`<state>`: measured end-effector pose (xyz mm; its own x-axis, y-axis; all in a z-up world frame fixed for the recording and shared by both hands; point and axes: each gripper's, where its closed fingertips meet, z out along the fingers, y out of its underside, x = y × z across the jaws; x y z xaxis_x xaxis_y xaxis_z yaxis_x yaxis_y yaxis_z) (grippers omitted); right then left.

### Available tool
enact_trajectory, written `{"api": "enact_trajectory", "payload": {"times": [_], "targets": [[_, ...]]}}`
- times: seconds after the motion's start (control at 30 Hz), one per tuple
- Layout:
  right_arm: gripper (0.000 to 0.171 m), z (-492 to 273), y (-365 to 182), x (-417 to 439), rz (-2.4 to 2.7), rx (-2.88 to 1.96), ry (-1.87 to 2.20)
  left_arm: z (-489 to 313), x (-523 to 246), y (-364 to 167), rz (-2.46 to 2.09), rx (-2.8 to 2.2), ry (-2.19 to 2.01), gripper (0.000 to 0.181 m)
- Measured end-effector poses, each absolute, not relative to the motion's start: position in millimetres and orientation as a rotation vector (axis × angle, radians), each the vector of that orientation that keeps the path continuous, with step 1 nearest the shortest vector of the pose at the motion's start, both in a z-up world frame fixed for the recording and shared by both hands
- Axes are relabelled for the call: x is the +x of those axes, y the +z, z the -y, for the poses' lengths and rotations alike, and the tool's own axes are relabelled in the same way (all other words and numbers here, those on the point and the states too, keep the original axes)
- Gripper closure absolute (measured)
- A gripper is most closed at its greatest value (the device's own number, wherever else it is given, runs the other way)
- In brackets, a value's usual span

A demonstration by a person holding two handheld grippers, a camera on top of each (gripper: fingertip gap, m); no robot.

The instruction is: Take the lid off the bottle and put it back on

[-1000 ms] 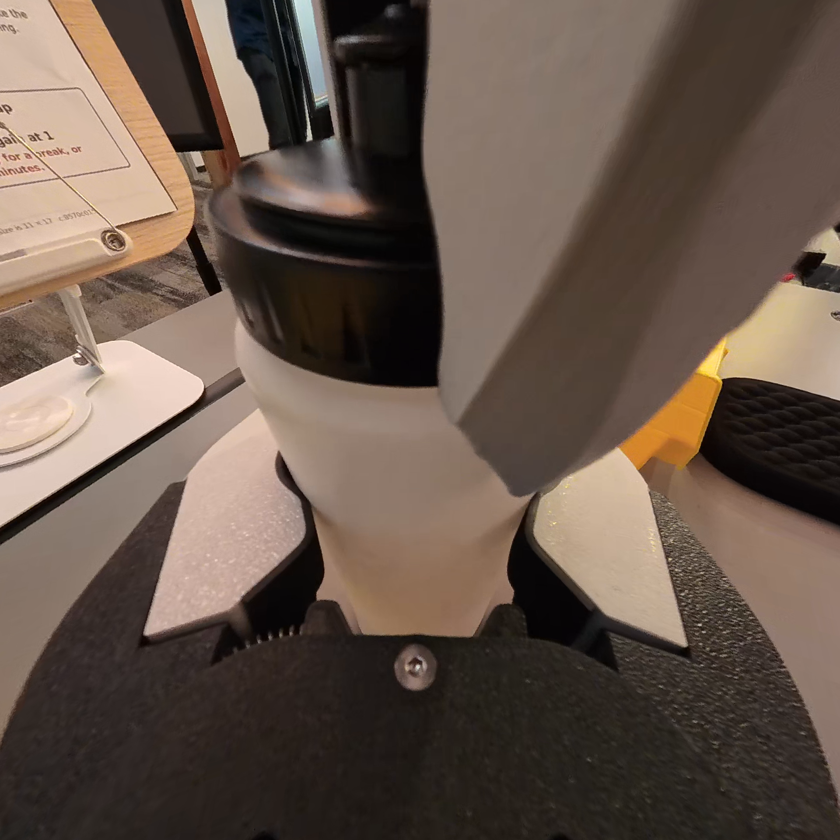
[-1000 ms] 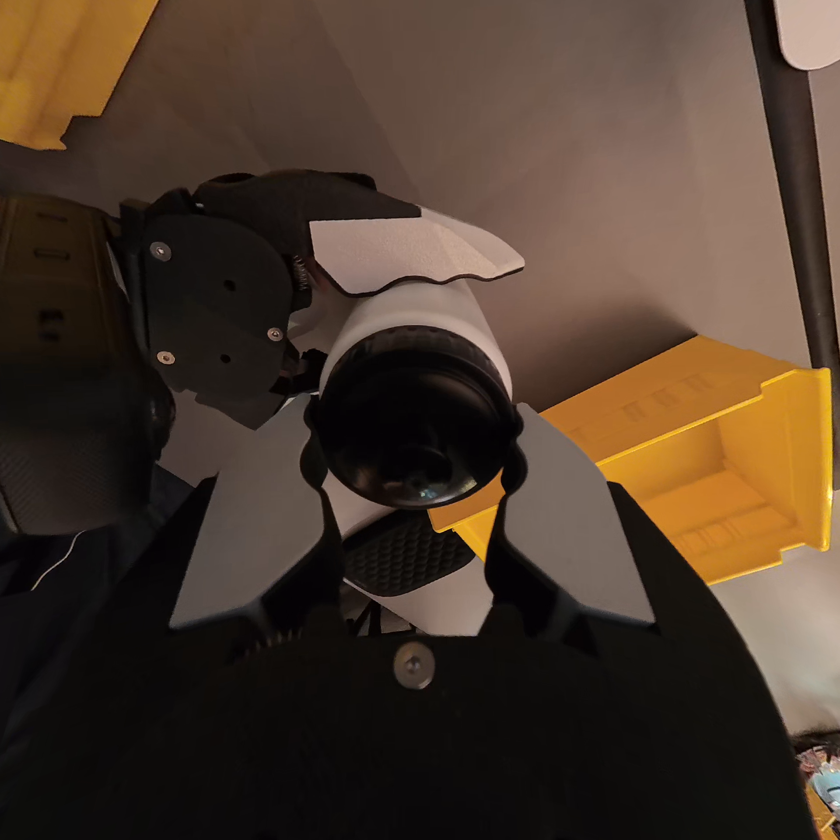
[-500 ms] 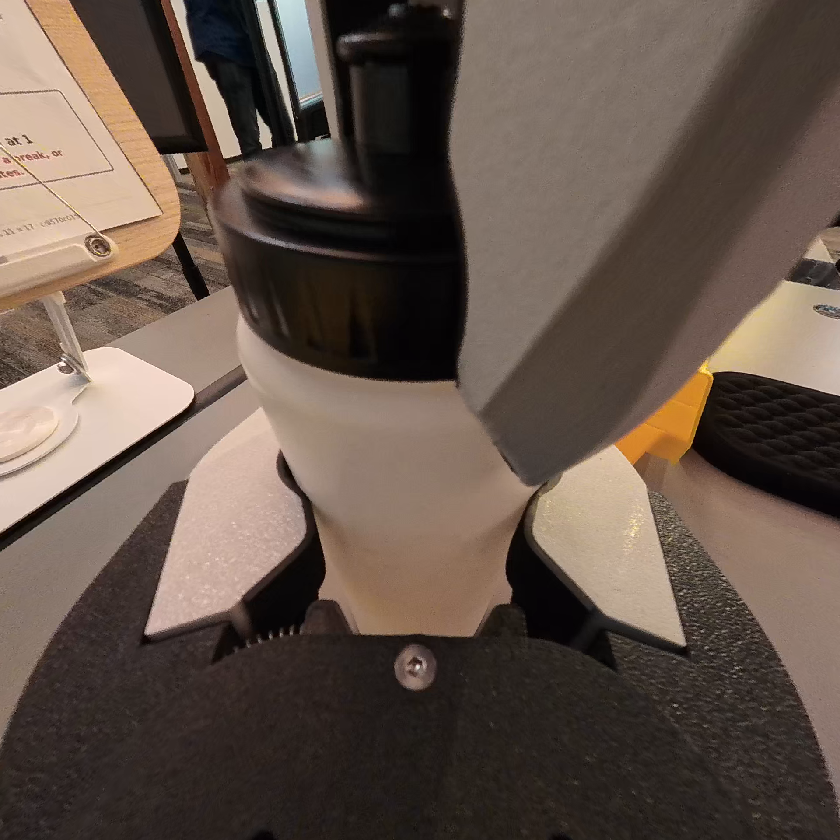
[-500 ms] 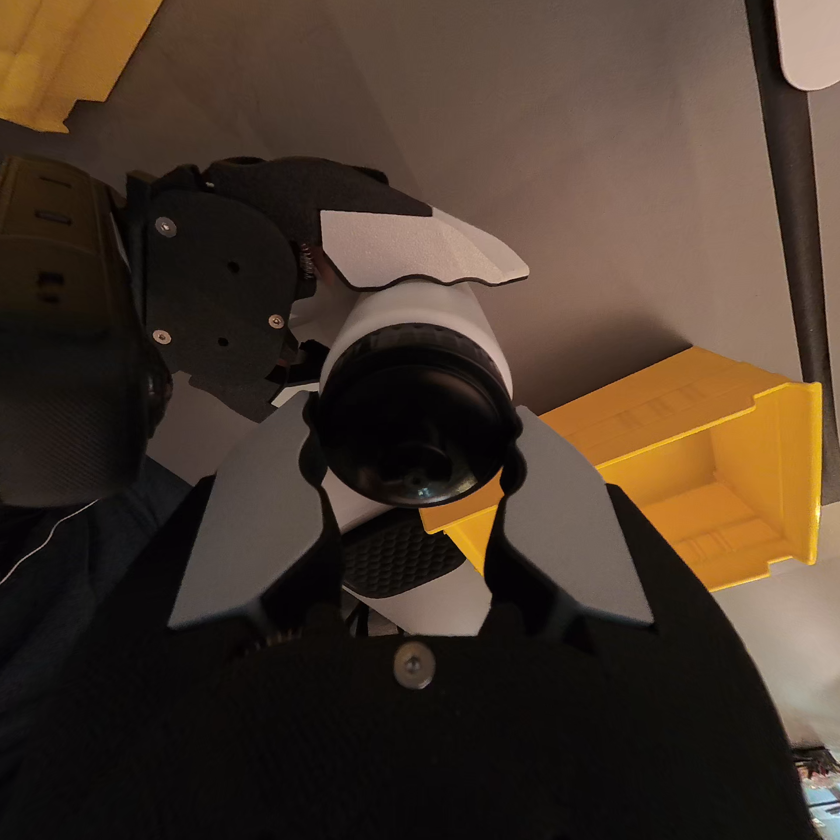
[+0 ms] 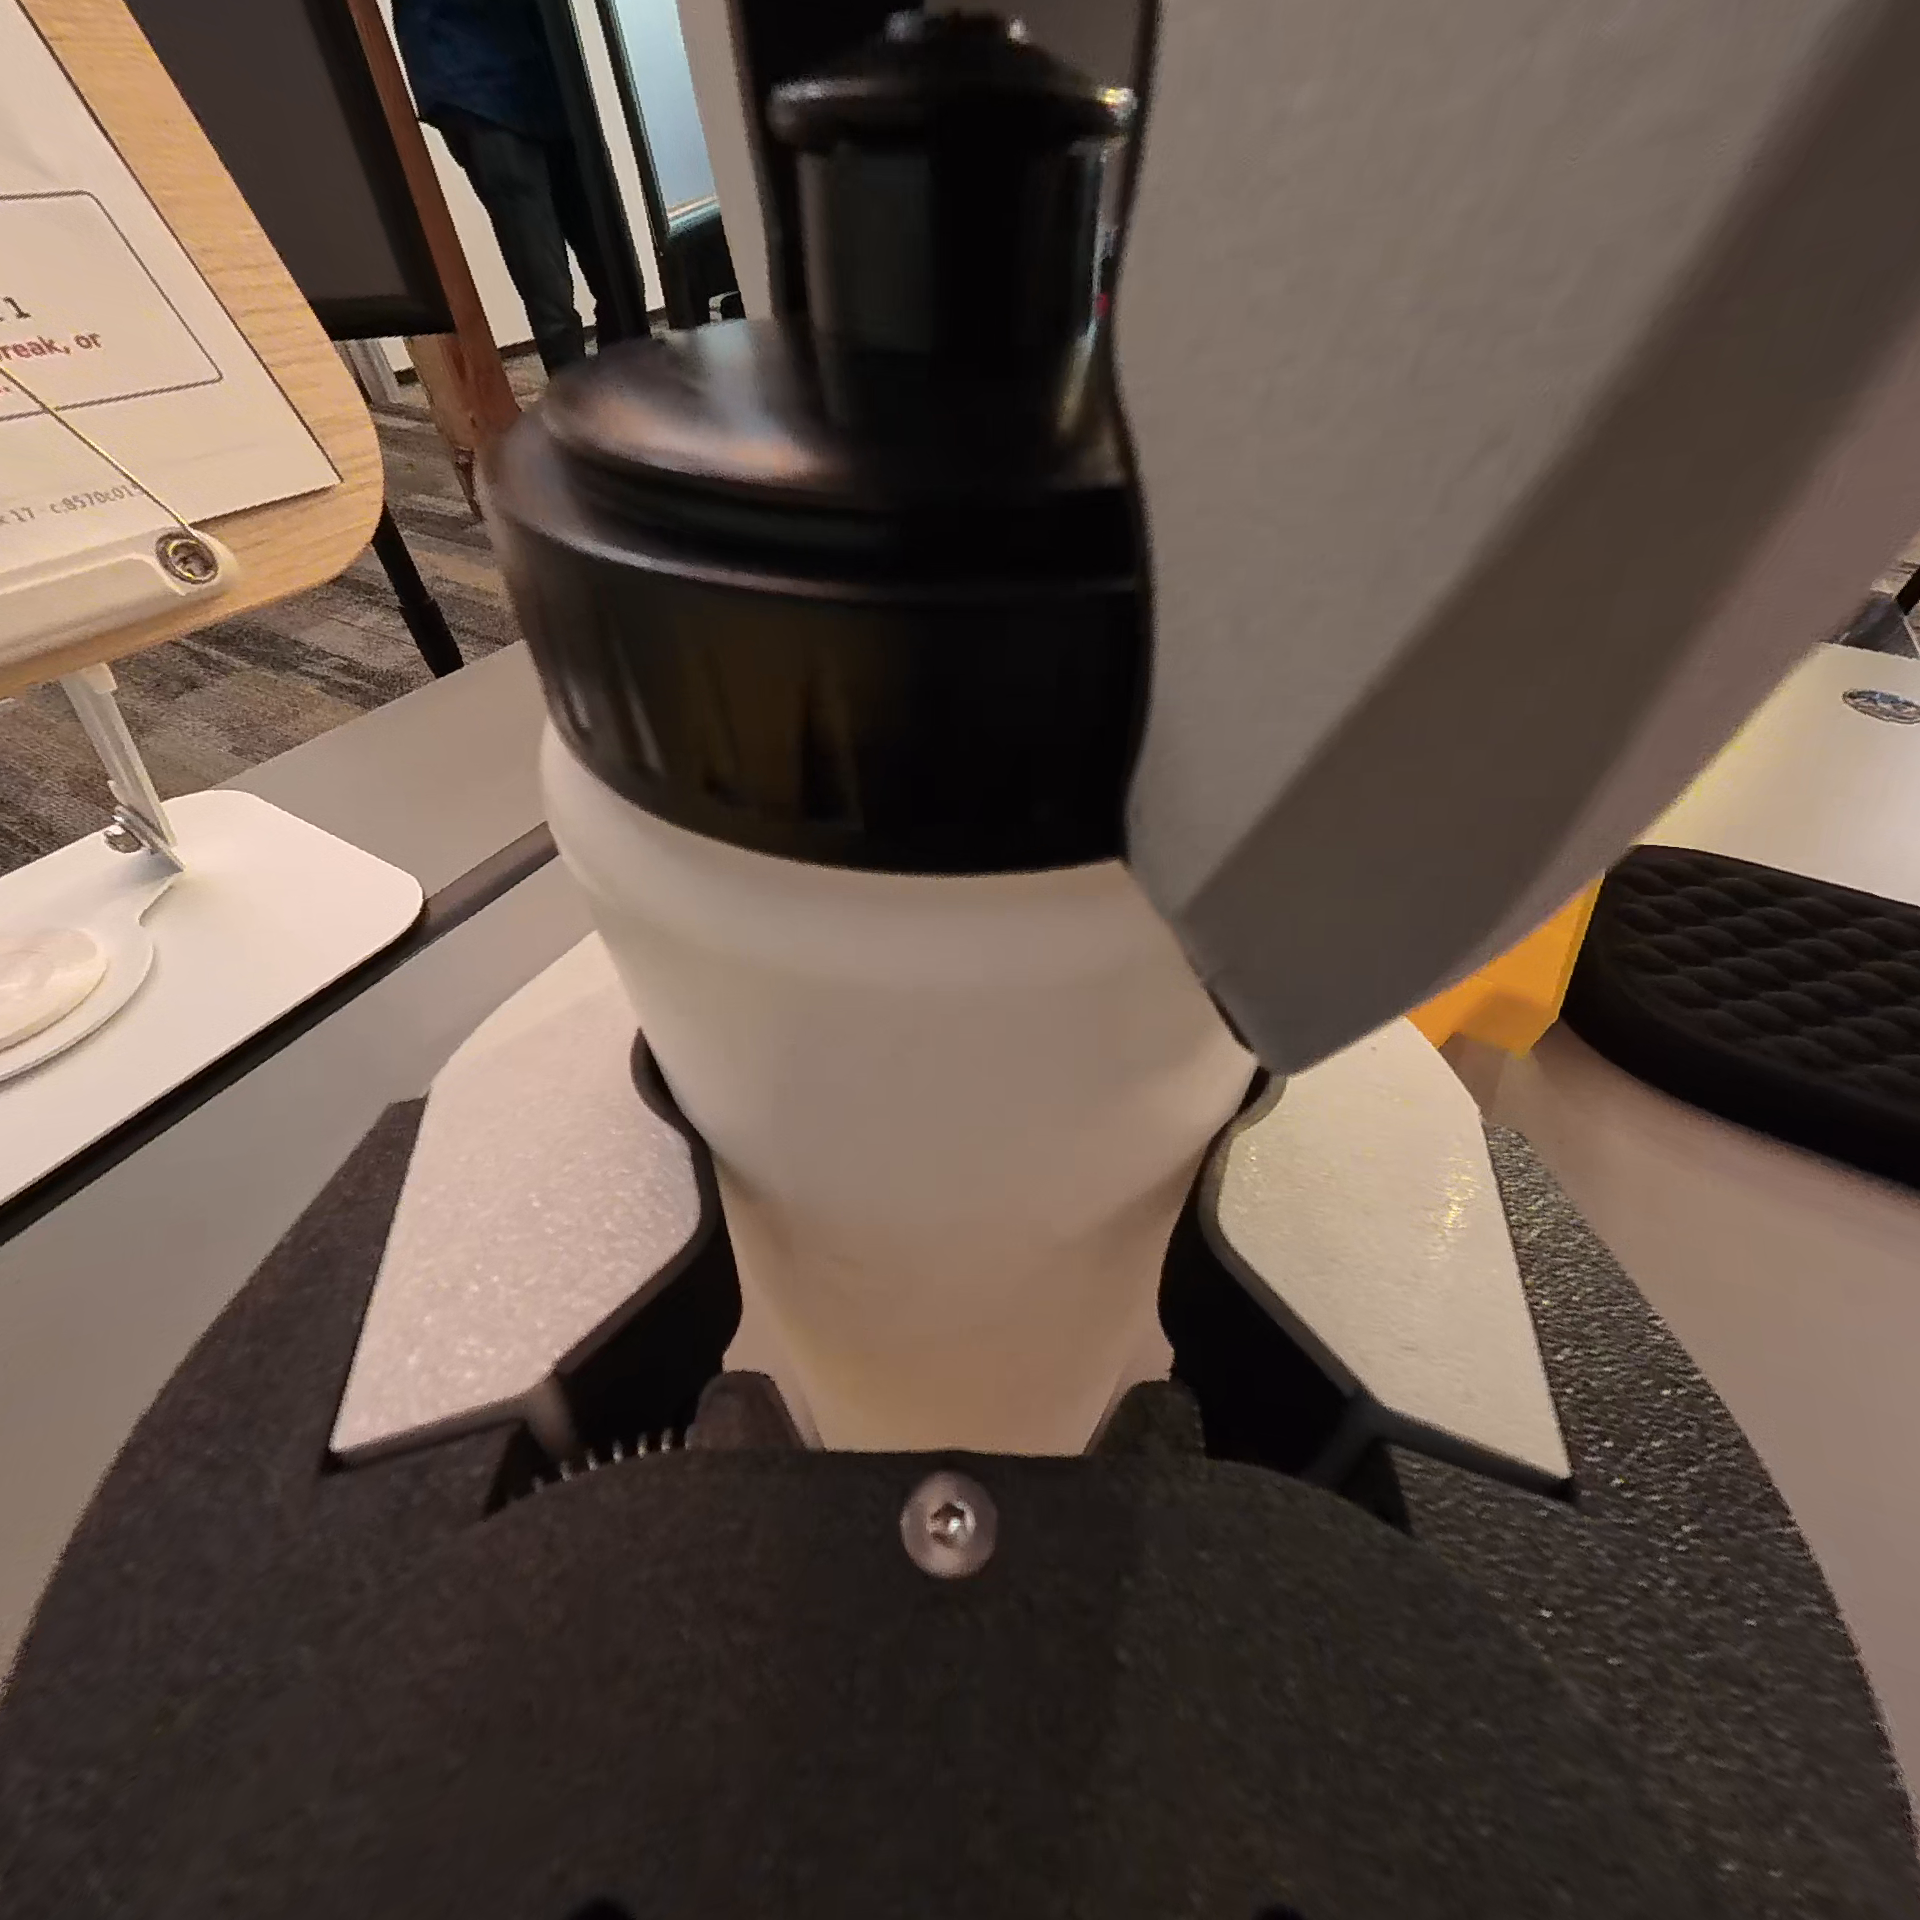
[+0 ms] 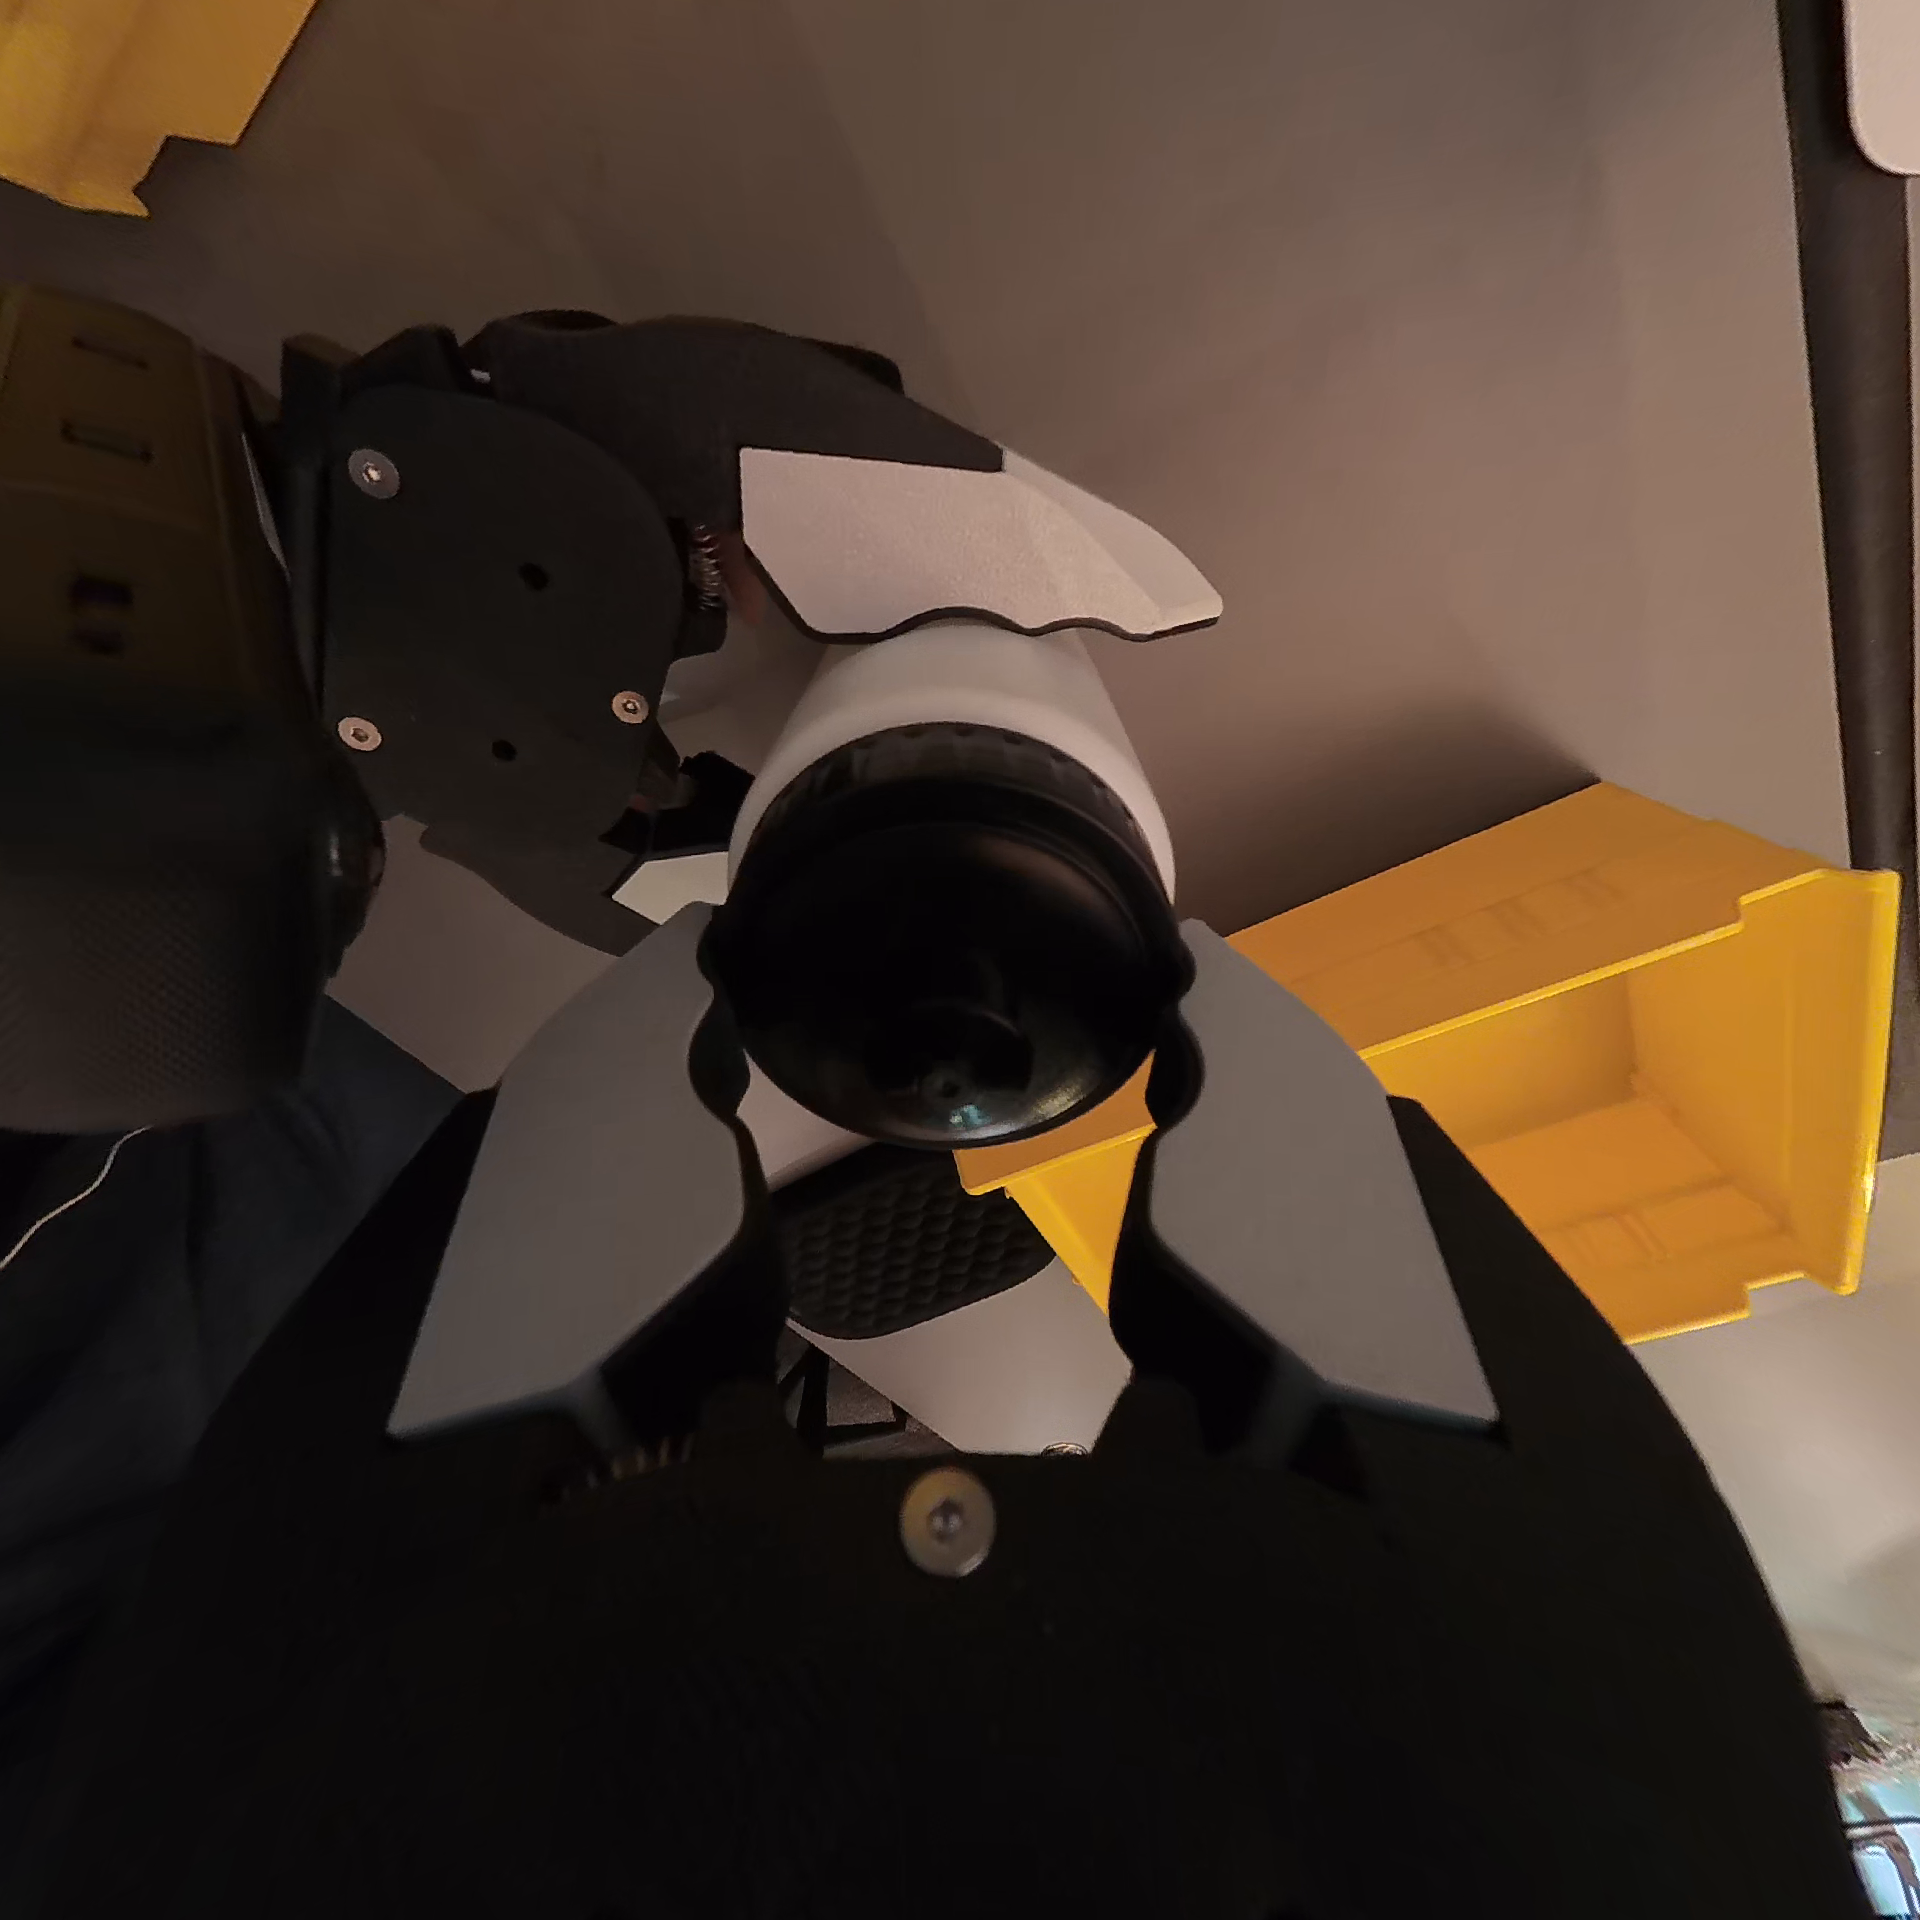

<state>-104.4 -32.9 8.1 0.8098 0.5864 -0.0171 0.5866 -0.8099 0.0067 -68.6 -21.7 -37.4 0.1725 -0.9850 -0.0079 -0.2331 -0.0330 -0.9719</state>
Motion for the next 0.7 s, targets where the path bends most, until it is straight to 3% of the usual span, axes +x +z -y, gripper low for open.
{"api": "enact_trajectory", "payload": {"times": [0.7], "targets": [[0.087,30.9,6.4,-105.4,-0.974,3.004,0.007,20.8,-69.2,-38.2,-1.234,-1.491,-0.953,0.078]]}}
